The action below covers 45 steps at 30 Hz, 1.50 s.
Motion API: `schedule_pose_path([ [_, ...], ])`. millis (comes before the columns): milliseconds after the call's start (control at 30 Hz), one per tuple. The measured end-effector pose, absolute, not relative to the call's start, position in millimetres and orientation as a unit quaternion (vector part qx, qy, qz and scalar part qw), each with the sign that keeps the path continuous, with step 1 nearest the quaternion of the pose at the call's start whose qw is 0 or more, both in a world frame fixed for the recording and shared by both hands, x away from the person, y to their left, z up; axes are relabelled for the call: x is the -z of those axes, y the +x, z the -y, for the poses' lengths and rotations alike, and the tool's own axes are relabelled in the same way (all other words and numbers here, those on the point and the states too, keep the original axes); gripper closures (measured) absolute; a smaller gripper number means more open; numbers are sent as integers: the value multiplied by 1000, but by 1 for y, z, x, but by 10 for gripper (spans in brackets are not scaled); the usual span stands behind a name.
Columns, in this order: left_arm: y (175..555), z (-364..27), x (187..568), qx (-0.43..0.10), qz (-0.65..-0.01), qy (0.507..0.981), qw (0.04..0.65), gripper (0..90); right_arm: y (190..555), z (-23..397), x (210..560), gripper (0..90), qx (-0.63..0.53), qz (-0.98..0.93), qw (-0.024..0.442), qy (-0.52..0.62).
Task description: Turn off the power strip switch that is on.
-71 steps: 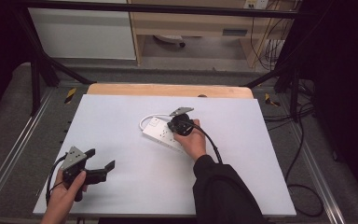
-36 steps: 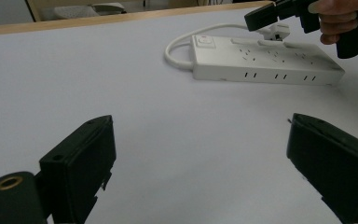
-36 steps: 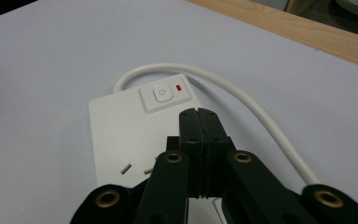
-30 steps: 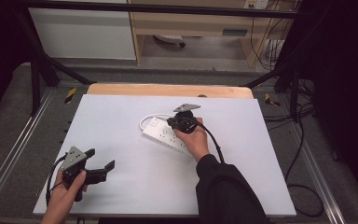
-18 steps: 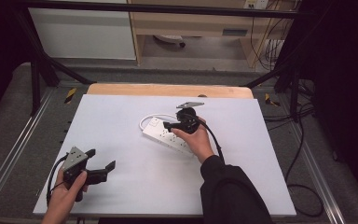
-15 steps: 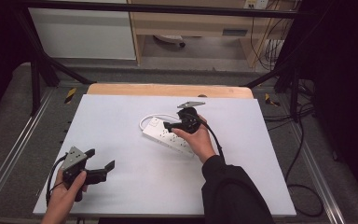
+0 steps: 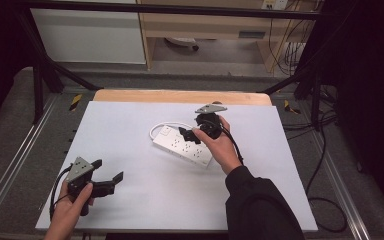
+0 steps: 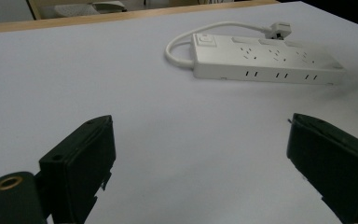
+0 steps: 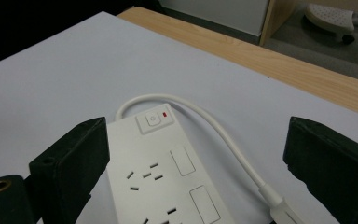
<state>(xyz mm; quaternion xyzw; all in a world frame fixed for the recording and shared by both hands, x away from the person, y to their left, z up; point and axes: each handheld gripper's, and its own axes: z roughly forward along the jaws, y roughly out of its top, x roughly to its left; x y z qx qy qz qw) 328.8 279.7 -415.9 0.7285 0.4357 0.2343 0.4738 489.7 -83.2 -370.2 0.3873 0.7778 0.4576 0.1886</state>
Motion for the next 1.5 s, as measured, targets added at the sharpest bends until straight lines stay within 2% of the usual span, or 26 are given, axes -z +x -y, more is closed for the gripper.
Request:
schedule_pose_path([
  [467,329,-281,416,-236,-440,727,472,77,484,93,358,56,-470,-782,173,370],
  [933,328,-281,416,-234,-441,724,477,69,476,114,343,43,-486,-767,198,369],
  [1067,328,-282,416,-233,-441,724,476,69,470,122,340,51,-486,-762,219,367],
  [1500,328,-282,417,-231,-442,726,473,67,449,154,332,43,-524,-734,225,369],
])
